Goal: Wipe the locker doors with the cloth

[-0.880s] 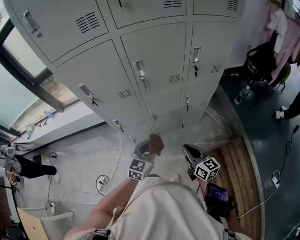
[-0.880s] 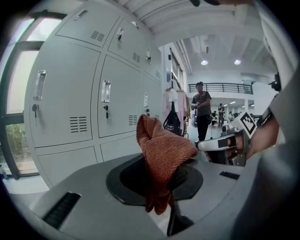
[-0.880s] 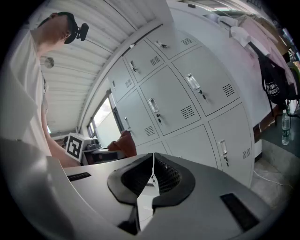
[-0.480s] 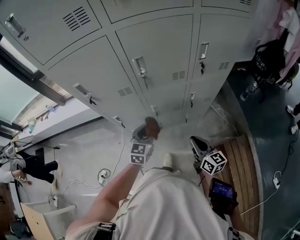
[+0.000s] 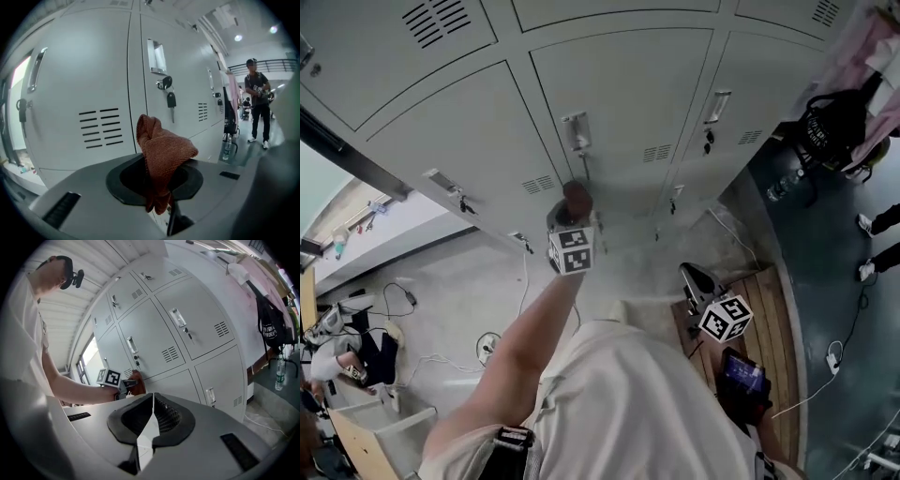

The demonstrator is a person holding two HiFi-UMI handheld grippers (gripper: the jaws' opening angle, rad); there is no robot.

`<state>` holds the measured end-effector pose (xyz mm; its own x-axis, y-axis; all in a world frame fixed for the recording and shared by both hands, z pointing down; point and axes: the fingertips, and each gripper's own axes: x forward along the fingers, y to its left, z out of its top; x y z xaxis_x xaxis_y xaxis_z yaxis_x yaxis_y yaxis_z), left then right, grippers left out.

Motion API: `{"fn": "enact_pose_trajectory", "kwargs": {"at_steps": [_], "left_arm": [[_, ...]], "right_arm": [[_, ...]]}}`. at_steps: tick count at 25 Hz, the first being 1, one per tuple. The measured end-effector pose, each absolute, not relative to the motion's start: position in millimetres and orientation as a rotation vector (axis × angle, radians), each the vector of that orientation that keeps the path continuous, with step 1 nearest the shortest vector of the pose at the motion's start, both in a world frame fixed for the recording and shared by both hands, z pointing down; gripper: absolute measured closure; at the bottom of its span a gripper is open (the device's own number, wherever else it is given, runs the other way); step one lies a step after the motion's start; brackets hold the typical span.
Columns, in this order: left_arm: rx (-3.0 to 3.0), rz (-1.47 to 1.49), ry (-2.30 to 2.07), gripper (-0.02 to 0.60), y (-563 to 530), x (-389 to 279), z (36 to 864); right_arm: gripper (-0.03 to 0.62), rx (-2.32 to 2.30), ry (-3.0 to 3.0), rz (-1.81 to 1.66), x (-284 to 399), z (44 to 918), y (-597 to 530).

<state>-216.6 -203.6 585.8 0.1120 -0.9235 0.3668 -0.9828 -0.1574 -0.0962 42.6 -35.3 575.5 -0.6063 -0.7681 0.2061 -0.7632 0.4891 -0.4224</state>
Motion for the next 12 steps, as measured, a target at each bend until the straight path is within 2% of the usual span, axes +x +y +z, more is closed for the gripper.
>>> {"fn": "enact_pose_trajectory", "kwargs": {"at_steps": [4,12], "left_arm": [[2.182,0.492,-2.063,0.503,-224.7,-226.1,579.4],[2.231,0.466,-1.922,0.503,-239.5,-164.0,600.9]], "right_arm": [[0.574,-1.427,2.695,-0.775,44.4,575.2,-55.2],[0.574,-1.517,2.627,-0.779,55.6,574.7,-66.0]]}}
